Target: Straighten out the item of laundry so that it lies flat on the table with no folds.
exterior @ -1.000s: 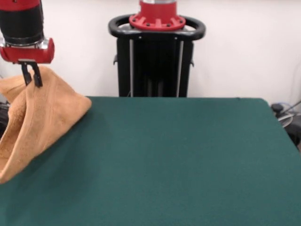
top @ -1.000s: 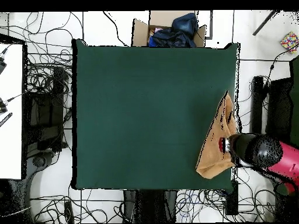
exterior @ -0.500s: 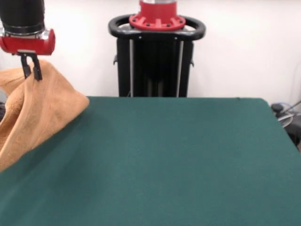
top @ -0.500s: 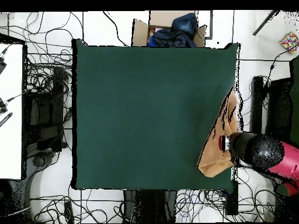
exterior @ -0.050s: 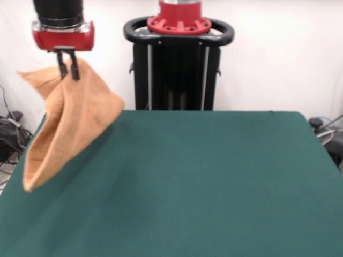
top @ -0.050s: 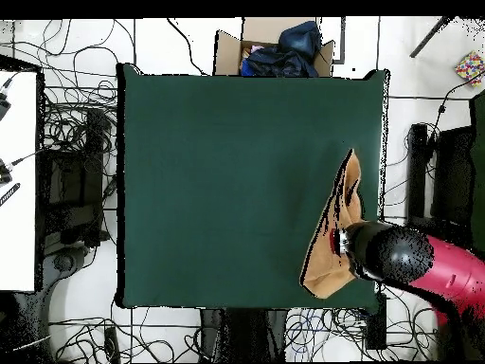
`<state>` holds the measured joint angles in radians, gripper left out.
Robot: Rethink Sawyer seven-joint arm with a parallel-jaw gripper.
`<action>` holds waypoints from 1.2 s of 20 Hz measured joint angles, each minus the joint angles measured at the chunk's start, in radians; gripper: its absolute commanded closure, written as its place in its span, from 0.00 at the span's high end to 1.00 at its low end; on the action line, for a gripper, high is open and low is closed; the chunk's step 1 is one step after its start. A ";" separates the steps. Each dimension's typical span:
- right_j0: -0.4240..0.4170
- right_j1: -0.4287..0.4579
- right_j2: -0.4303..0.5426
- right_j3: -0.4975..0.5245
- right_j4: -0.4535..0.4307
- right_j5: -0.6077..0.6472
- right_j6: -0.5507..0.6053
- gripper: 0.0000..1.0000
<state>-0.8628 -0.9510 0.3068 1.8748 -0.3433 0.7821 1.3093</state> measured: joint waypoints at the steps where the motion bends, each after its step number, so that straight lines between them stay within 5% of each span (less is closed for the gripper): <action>1: 0.003 -0.003 0.000 0.005 0.001 0.000 0.000 0.00; 11: 0.054 -0.041 0.000 0.084 0.013 -0.021 0.000 0.00; 24: 0.119 0.058 -0.018 0.094 0.010 -0.222 0.000 0.00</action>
<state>-0.7437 -0.8928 0.2888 1.9687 -0.3337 0.5599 1.3093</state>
